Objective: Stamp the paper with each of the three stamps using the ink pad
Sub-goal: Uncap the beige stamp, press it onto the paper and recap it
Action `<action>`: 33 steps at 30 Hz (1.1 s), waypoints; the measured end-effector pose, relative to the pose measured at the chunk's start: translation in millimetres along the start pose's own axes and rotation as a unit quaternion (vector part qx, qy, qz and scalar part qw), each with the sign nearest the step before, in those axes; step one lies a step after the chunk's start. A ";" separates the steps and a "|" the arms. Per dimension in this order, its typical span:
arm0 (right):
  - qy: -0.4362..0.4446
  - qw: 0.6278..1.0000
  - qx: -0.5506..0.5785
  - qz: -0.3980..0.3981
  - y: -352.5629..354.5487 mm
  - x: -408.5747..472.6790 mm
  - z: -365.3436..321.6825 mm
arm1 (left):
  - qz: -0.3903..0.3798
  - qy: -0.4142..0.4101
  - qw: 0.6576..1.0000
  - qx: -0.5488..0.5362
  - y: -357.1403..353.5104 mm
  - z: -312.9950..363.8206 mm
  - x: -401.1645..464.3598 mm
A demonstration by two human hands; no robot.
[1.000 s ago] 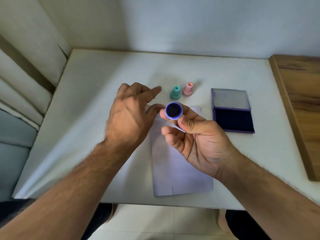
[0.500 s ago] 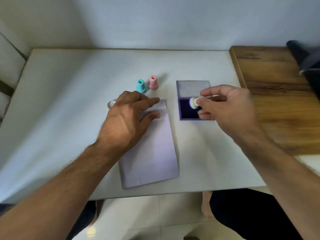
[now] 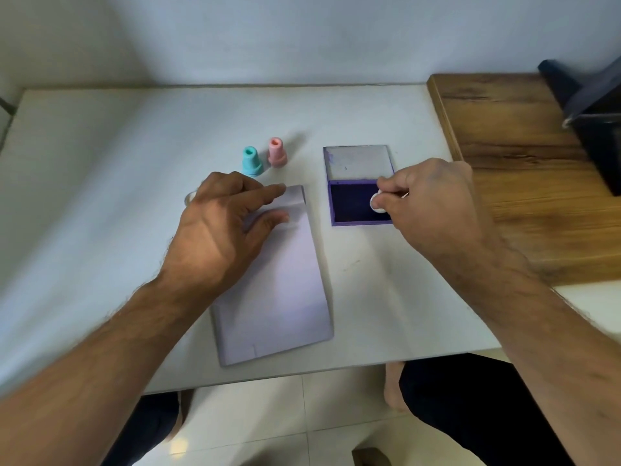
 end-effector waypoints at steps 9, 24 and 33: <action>-0.035 0.998 0.046 0.003 -3.7 3.6 3.9 | 0.009 0.004 1.000 -0.002 2.4 -1.4 0.1; 0.004 0.998 0.054 0.034 -11.5 2.5 9.3 | 0.079 0.076 0.994 0.031 22.7 -14.2 -4.3; 0.053 0.989 0.070 0.122 -7.2 -0.2 -21.6 | 0.100 0.143 0.984 0.019 41.9 -28.8 -7.1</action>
Point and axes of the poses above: each hand's wrist, its own x-axis towards the middle knuckle, its own y-axis out of the back of the hand, z = x × y, the point moved 2 cm from there along x, towards the middle knuckle, and after that the axes turned 11 degrees about y, right-handed, at the moved point
